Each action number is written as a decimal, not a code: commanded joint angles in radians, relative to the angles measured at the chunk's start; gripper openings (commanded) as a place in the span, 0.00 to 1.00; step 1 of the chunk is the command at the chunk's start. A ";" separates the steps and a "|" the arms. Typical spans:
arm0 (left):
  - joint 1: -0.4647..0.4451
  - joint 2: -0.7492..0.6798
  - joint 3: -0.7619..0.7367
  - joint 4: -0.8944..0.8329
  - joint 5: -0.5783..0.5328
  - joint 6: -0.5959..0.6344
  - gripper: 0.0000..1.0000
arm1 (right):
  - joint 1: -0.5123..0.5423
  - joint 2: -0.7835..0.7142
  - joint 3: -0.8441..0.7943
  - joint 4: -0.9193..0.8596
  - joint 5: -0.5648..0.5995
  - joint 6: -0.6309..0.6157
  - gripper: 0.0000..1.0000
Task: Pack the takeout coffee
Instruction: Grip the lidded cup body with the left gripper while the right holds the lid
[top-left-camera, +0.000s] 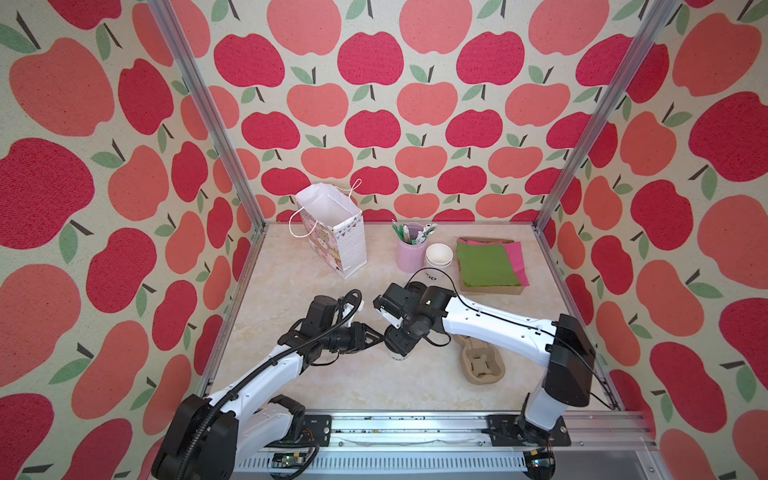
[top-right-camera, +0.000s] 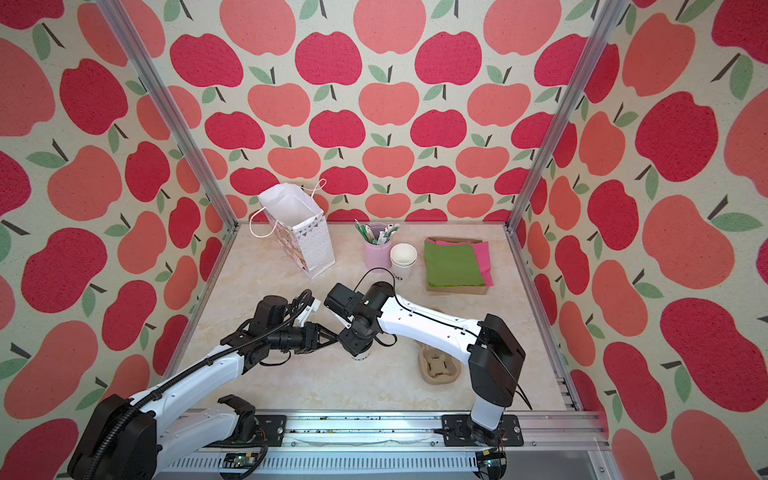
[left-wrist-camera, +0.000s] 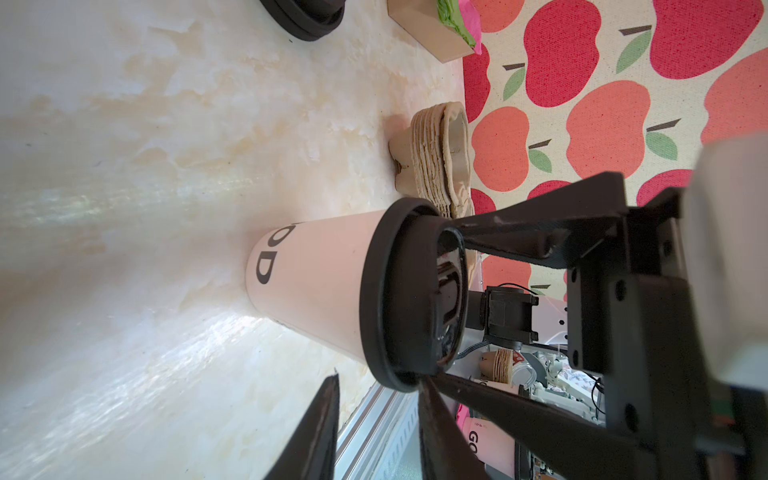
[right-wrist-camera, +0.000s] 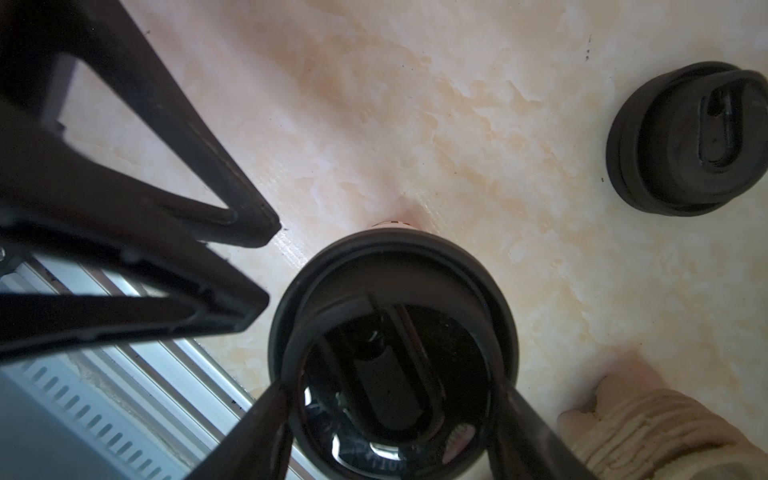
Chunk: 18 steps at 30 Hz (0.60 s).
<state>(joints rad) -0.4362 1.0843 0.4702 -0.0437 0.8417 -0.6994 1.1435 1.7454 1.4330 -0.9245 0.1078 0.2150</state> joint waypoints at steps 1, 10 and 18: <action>-0.011 0.054 -0.003 0.058 0.027 -0.027 0.32 | 0.029 0.151 -0.114 -0.152 -0.078 -0.009 0.56; -0.039 0.125 0.025 0.089 0.019 -0.033 0.29 | 0.035 0.142 -0.124 -0.143 -0.074 -0.008 0.56; -0.039 0.152 0.081 -0.147 -0.135 -0.005 0.21 | 0.036 0.135 -0.141 -0.133 -0.075 -0.002 0.56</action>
<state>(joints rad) -0.4625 1.2007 0.5278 -0.0380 0.8318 -0.7322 1.1446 1.7420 1.4254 -0.9165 0.1135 0.2153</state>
